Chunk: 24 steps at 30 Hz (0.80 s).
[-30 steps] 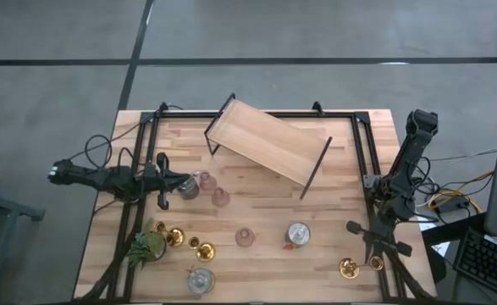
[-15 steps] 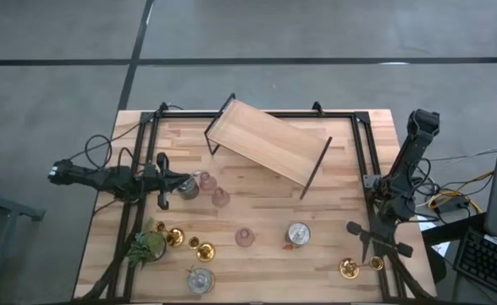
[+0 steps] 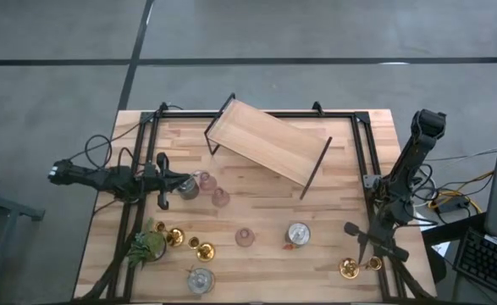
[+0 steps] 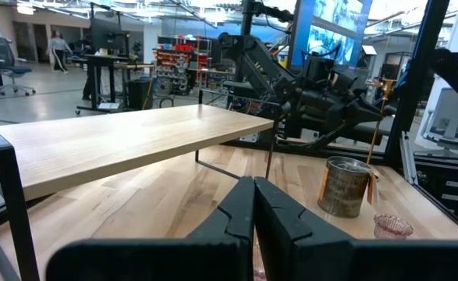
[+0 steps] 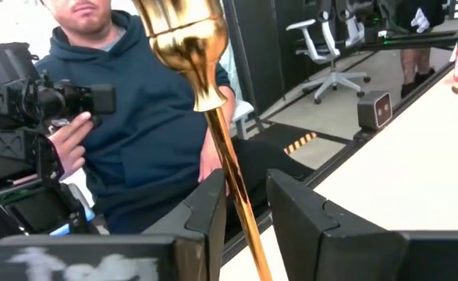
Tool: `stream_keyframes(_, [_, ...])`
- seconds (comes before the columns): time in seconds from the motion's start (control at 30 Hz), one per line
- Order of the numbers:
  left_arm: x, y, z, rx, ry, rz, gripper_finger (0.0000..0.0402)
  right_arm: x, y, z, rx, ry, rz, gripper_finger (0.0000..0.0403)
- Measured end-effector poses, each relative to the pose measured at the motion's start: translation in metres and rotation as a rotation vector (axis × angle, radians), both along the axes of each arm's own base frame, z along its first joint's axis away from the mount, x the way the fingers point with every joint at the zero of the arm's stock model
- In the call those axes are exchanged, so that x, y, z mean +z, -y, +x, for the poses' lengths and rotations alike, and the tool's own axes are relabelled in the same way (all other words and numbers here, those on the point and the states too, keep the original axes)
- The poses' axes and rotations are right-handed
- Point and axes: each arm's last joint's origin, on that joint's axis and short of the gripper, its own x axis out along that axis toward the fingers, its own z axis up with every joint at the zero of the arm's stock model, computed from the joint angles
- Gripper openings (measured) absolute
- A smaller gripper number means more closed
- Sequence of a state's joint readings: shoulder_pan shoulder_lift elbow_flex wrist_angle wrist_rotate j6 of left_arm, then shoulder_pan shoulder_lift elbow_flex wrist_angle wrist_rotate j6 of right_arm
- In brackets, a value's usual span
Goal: Pick & Place candle stick holders
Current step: Put the right gold candle holder on the shelf
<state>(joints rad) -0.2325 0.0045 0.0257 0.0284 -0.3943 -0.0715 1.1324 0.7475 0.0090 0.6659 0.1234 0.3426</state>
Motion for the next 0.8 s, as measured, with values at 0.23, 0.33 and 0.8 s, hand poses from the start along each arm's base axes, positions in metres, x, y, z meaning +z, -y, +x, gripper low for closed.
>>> stream_keyframes(0.23, [0.0000, 0.0000, 0.0000, 0.000, 0.000, 0.000, 0.0012, 0.0007, -0.0022, 0.0013, -0.007, 0.018, 0.012, 0.0051])
stream_keyframes(0.33, [0.0000, 0.0000, 0.0000, 0.000, 0.000, 0.000, 0.0012, 0.0003, -0.0030, 0.0018, -0.010, 0.032, 0.005, 0.0037])
stream_keyframes(0.8, [0.0000, 0.0000, 0.0000, 0.000, 0.000, 0.000, 0.0012, 0.0022, -0.0032, 0.0043, -0.085, 0.080, 0.004, 0.0019])
